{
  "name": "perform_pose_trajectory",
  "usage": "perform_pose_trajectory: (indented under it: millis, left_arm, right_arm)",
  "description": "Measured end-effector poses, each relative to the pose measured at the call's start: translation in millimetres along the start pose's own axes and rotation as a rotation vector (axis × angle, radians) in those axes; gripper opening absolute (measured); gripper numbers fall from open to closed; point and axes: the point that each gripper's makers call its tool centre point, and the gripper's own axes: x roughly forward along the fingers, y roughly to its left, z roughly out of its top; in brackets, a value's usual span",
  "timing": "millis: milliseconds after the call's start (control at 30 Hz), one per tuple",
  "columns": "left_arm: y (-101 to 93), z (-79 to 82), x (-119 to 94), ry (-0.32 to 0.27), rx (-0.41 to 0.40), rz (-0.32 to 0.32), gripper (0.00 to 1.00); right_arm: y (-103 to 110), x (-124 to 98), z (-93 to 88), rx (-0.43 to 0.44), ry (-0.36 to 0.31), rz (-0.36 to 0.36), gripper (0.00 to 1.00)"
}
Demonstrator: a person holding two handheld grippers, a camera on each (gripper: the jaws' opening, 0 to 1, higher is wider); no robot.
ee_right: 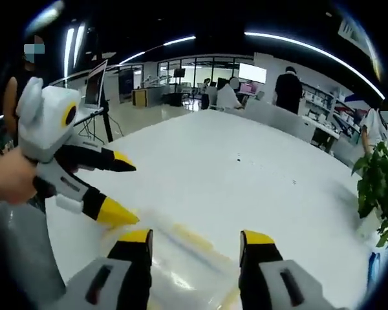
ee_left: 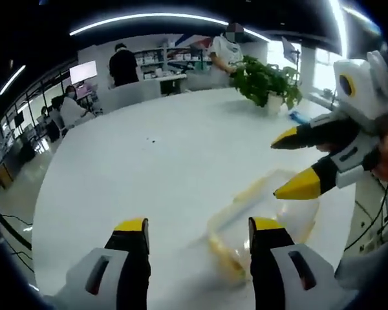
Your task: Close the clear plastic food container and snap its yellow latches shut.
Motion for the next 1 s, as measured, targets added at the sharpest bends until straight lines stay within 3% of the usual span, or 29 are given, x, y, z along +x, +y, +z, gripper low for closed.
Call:
perform_pose_trajectory:
  millis: [100, 200, 333, 433, 600, 767, 867, 1000]
  left_arm:
    - [1.7, 0.0, -2.0, -0.029, -0.098, -0.002, 0.63]
    - [6.0, -3.0, -3.4, -0.044, -0.194, 0.004, 0.63]
    - [9.8, -7.0, -3.3, -0.05, -0.24, 0.011, 0.65]
    - [7.2, -8.8, -4.3, -0.058, -0.285, 0.003, 0.66]
    - [4.7, -15.9, -5.0, -0.066, -0.359, -0.002, 0.68]
    - [1.4, -23.8, -3.5, -0.042, -0.381, -0.008, 0.65]
    - [-7.4, -31.9, -3.2, -0.015, -0.425, -0.032, 0.65]
    - [-24.5, -38.9, -2.4, 0.005, -0.433, -0.058, 0.61]
  right_arm:
    - [-3.8, -4.1, -1.7, 0.111, -0.033, -0.01, 0.55]
    - [-9.0, -8.4, -4.4, 0.169, -0.058, -0.026, 0.56]
    - [-15.1, -11.6, -10.8, 0.212, -0.073, -0.048, 0.6]
    - [-15.4, -11.8, -19.6, 0.305, -0.071, -0.04, 0.62]
    - [-16.9, -10.0, -33.6, 0.344, -0.045, -0.044, 0.62]
    - [-15.7, -8.2, -43.1, 0.377, -0.018, -0.044, 0.6]
    - [-24.1, -12.5, -55.6, 0.372, 0.015, -0.091, 0.63]
    - [-17.1, -14.1, -71.0, 0.41, 0.068, -0.06, 0.6]
